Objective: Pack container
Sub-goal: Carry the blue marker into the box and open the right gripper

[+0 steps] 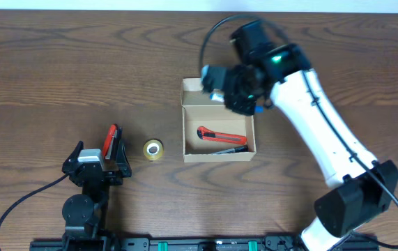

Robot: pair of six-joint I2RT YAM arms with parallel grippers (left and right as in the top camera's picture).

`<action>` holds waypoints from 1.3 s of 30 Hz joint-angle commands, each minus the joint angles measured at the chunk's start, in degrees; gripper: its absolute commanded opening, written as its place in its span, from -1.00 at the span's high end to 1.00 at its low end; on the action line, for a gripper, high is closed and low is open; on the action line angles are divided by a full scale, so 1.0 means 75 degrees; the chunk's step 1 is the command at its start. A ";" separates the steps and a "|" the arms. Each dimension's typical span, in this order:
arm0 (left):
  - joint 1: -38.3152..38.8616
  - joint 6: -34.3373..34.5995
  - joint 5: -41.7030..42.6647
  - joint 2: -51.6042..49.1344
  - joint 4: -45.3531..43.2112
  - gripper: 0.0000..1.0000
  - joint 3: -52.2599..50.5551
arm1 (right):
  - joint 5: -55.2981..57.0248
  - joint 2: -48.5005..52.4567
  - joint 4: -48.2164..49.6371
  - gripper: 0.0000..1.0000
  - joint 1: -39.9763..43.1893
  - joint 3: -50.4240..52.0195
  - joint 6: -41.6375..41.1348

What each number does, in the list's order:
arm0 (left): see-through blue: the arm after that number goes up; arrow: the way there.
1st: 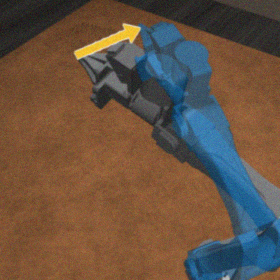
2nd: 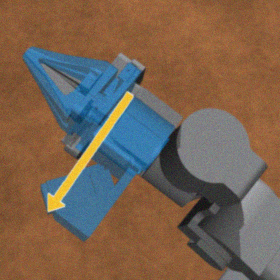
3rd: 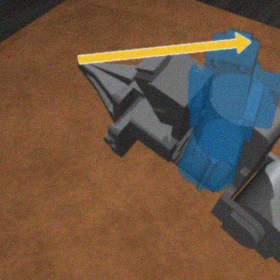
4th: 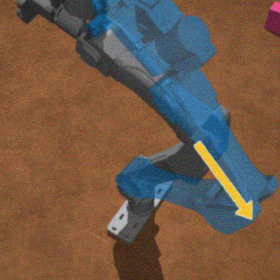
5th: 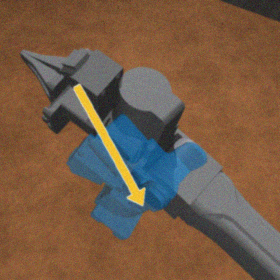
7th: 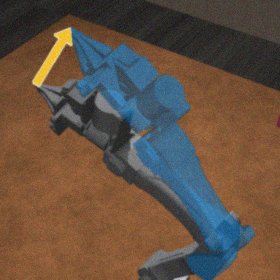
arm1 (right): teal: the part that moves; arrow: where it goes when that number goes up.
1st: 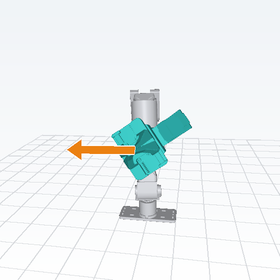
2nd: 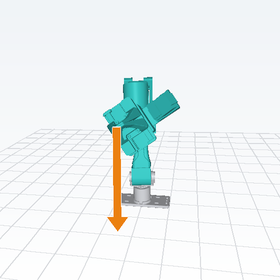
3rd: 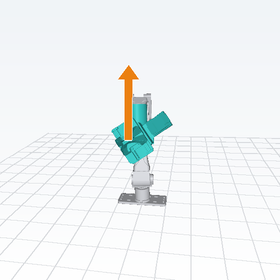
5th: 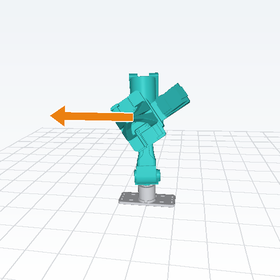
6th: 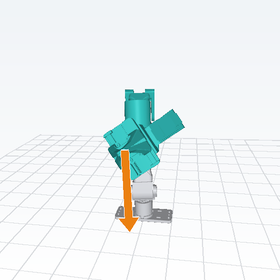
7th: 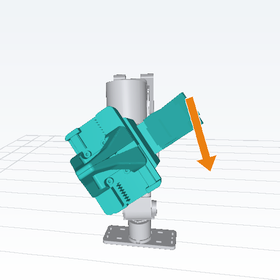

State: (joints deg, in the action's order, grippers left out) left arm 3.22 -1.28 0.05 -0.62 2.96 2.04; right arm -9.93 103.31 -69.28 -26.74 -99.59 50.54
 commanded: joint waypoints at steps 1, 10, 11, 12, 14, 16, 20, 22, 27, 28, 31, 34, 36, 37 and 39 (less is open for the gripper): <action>0.0023 0.0035 0.0152 0.0050 0.0172 -0.91 -0.0236 | 0.0627 -0.0079 0.0017 0.97 -0.0460 -0.0108 0.1358; 0.0023 0.0032 0.0146 0.0050 0.0172 -0.91 -0.0236 | -0.0286 0.0813 0.0052 0.97 -0.0481 0.0213 0.1582; 0.0023 0.0032 0.0146 0.0050 0.0172 -0.91 -0.0236 | -0.0286 0.0944 0.0105 0.98 -0.0481 0.0306 0.1571; 0.0023 0.0032 0.0146 0.0050 0.0172 -0.91 -0.0236 | -0.0318 0.1096 0.0154 0.97 -0.0481 0.0402 0.1553; 0.0023 0.0032 0.0143 0.0050 0.0172 -0.91 -0.0236 | -0.0341 0.1402 0.0227 0.97 -0.0481 0.0560 0.1550; 0.0023 0.0032 0.0143 0.0050 0.0175 -0.91 -0.0236 | -0.0402 0.1696 0.0356 0.97 -0.0484 0.0737 0.1515; 0.0023 0.0029 0.0143 0.0050 0.0172 -0.91 -0.0236 | -0.0659 0.2229 0.0592 0.98 -0.0484 0.1014 0.1411; 0.0023 0.0032 0.0143 0.0050 0.0172 -0.91 -0.0236 | -0.0676 0.2430 0.0583 0.98 -0.0484 0.1017 0.1329; 0.0023 0.0029 0.0143 0.0050 0.0172 -0.91 -0.0236 | -0.0682 0.2521 0.0629 0.58 -0.0490 0.1017 0.1236; 0.0023 0.0029 0.0143 0.0050 0.0172 -0.91 -0.0236 | -0.0682 0.2521 0.0644 0.51 -0.0490 0.1017 0.1233; 0.0023 0.0032 0.0146 0.0050 0.0172 -0.91 -0.0236 | -0.0682 0.2521 0.0638 0.35 -0.0490 0.1017 0.1139; 0.0023 0.0029 0.0140 0.0050 0.0172 -0.91 -0.0236 | -0.0778 0.2468 0.0530 0.24 -0.0490 0.0956 0.1055; 0.0023 0.0023 0.0137 0.0050 0.0172 -0.91 -0.0236 | -0.0860 0.2372 0.0382 0.13 -0.0495 0.0816 0.0935; 0.0023 0.0023 0.0140 0.0050 0.0166 -0.91 -0.0236 | -0.0912 0.2276 0.0271 0.10 -0.0495 0.0688 0.0883; 0.0023 0.0204 0.0236 0.0050 0.0157 -0.91 -0.0236 | -0.1049 0.2022 0.0050 -0.01 -0.0481 0.0361 0.0822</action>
State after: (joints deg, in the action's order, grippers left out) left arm 3.22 -1.15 0.08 -0.62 2.96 2.04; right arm -15.03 122.15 -68.12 -30.76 -93.10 57.93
